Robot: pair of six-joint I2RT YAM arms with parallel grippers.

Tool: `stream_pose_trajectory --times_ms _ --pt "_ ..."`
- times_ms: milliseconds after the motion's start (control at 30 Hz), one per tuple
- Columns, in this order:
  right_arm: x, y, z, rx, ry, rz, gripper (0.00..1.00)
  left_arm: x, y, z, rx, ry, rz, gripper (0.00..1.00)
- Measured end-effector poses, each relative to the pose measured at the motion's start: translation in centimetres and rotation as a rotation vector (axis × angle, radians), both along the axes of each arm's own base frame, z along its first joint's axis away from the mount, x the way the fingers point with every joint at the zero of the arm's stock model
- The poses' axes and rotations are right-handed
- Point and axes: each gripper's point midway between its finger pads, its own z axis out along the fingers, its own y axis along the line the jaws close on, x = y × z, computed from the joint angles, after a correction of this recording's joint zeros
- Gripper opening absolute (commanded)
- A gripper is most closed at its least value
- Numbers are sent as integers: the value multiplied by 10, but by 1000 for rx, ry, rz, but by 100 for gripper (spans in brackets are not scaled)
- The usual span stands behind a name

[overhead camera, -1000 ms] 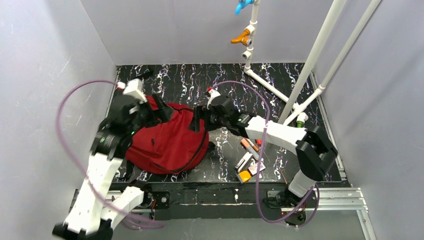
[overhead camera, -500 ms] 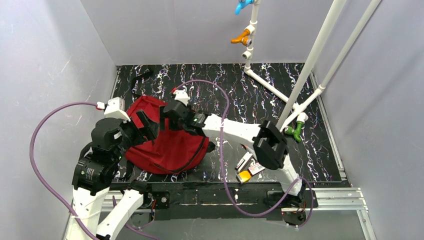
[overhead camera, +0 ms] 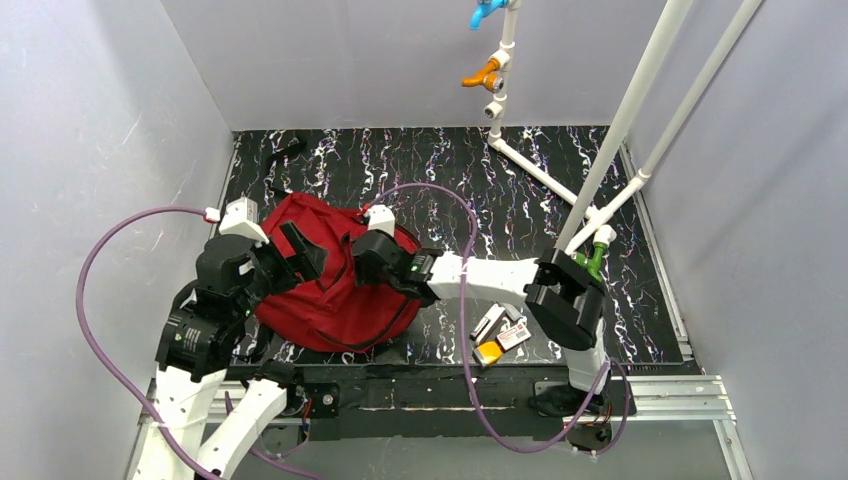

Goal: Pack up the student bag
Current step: Unzip the student bag at the center of the board.

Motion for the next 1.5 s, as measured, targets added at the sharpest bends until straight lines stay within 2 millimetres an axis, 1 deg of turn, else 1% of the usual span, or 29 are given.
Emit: stream_pose_trajectory --times_ms 100,200,300,367,467,500,533,567,667,733,800,867,933,1033,1067,1100,1167,1233,1300,1400,1433,1500 --pt "-3 -4 -2 89 40 35 35 3 -5 -6 -24 13 -7 93" --pt "2 -4 -13 170 120 57 19 9 -12 -13 -44 43 -17 91" --pt "11 -4 -22 255 201 83 12 18 -21 -21 -56 79 -43 86" --pt "13 -3 -23 308 241 106 9 27 -29 -31 -49 126 -75 80" --pt "12 1 -25 371 276 144 8 48 -39 -58 10 245 -132 65" --pt "10 2 -25 381 282 155 7 54 -41 -65 32 280 -147 63" --pt "8 3 -25 395 288 165 7 65 -43 -78 72 333 -169 63" --pt "6 5 -25 408 294 174 7 75 -45 -89 103 376 -187 64" --pt "2 7 -22 431 303 197 7 96 -48 -117 190 473 -234 66" --pt "0 9 -20 445 305 210 7 107 -47 -130 265 506 -250 65" --pt "-1 10 -18 452 307 220 7 114 -49 -138 358 528 -275 62" --pt "-2 11 -17 458 309 225 7 122 -49 -144 459 532 -293 55" --pt "-2 12 -16 462 309 228 8 125 -46 -150 553 544 -304 43" --pt "-2 12 -15 466 307 232 8 128 -32 -158 674 579 -288 12" --pt "-2 13 -14 468 308 232 8 129 -25 -160 720 594 -278 4" --pt "-2 13 -14 471 307 231 8 129 -18 -160 758 604 -266 1" --pt "-2 13 -14 474 309 231 8 129 -9 -158 803 609 -244 0" --pt "-3 13 -13 476 310 234 8 130 -7 -147 803 573 -223 0" --pt "-3 13 -13 475 309 234 8 128 -10 -127 753 487 -215 0" --pt "-3 13 -13 472 302 238 11 115 -16 -82 644 298 -246 0" --pt "-3 14 -13 468 298 243 15 109 -17 -71 624 252 -262 0" --pt "-3 15 -11 466 290 251 22 98 -15 -59 614 199 -299 0"
